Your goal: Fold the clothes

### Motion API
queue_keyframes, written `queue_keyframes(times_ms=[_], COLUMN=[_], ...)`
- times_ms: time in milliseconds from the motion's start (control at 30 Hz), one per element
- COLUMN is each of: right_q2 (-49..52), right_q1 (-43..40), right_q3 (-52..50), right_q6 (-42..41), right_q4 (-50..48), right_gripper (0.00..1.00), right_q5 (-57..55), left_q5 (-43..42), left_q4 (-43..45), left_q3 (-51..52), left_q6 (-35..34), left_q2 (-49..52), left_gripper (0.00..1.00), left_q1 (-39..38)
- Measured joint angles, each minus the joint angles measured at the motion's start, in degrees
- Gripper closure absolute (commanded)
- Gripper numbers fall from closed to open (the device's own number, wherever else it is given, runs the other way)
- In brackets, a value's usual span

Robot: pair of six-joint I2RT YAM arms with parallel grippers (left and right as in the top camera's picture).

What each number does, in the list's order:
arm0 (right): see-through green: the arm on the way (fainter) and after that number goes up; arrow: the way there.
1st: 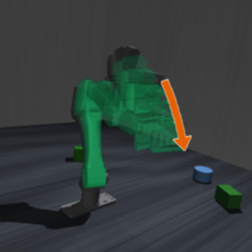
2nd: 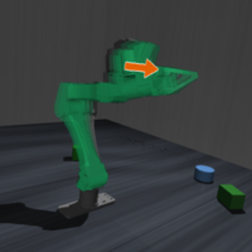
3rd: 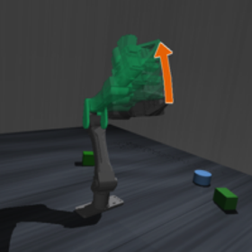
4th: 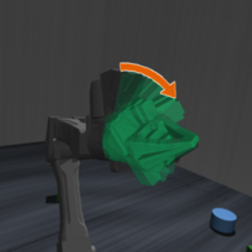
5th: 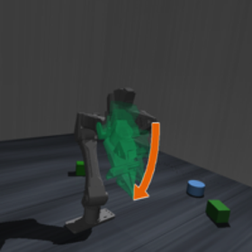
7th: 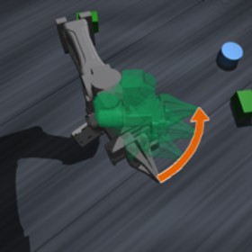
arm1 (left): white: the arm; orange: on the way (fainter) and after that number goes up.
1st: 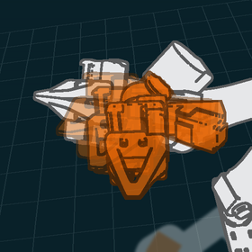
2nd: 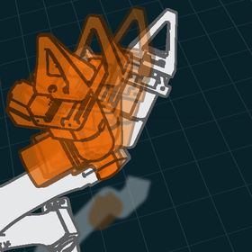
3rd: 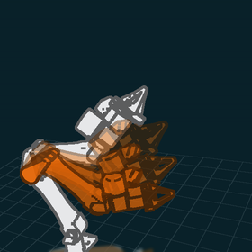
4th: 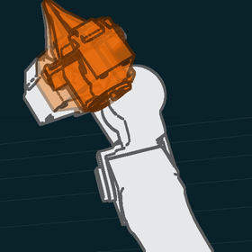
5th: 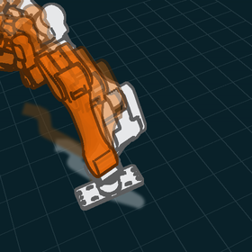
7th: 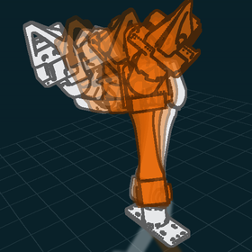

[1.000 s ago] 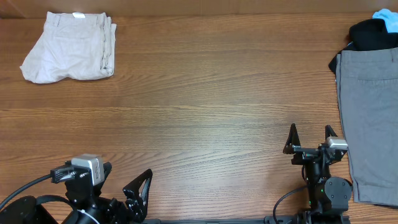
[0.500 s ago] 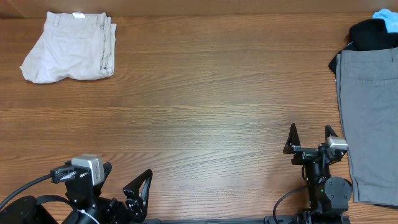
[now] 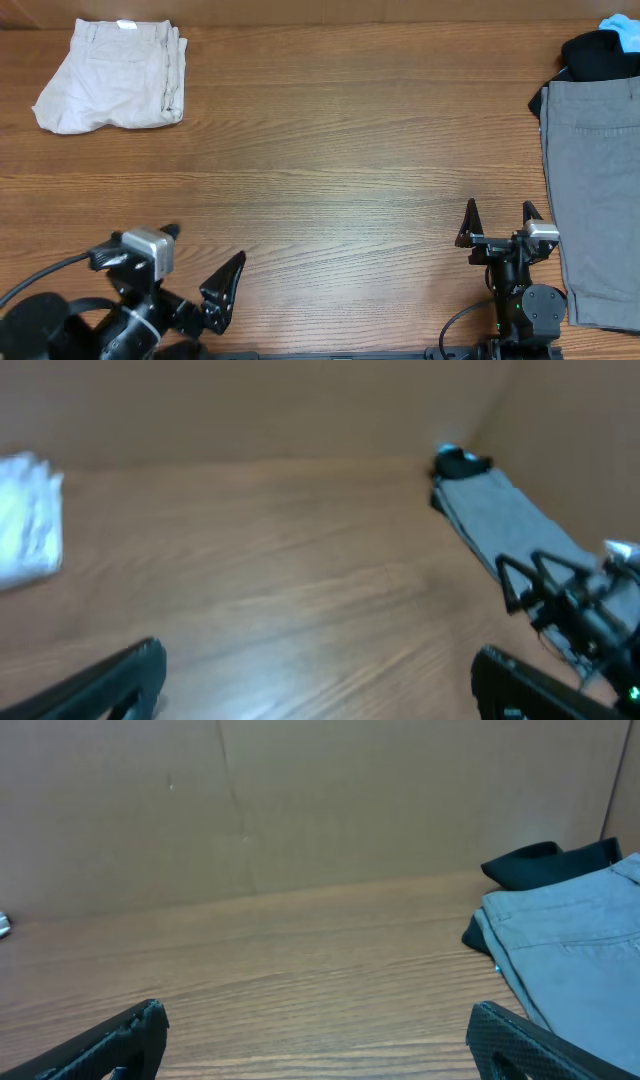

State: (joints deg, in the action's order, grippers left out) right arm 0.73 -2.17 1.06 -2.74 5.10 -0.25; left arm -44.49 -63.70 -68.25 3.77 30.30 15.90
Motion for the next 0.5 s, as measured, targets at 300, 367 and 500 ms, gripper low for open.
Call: queue_keyframes(times_ms=[300, 367, 500], right_q2=[0.0, 0.0, 0.0], right_q1=[0.0, 0.0, 0.0], right_q3=[0.0, 0.0, 0.0], right_q6=[0.0, 0.0, 0.0], right_q4=[0.1, 0.0, 0.1], right_gripper=[0.00, 0.00, 0.00], right_q5=[0.0, 0.0, 0.0], left_q5=[11.2, 14.8, 21.6], left_q4=[35.5, 40.6, 49.3], left_q3=[30.8, 37.3, 48.2], left_q6=[-8.9, -10.7, -13.9], left_q2=[-15.1, -17.5, -21.2], left_gripper=[0.00, 0.00, 0.00], left_q1=[-12.5, -14.0, -15.5])
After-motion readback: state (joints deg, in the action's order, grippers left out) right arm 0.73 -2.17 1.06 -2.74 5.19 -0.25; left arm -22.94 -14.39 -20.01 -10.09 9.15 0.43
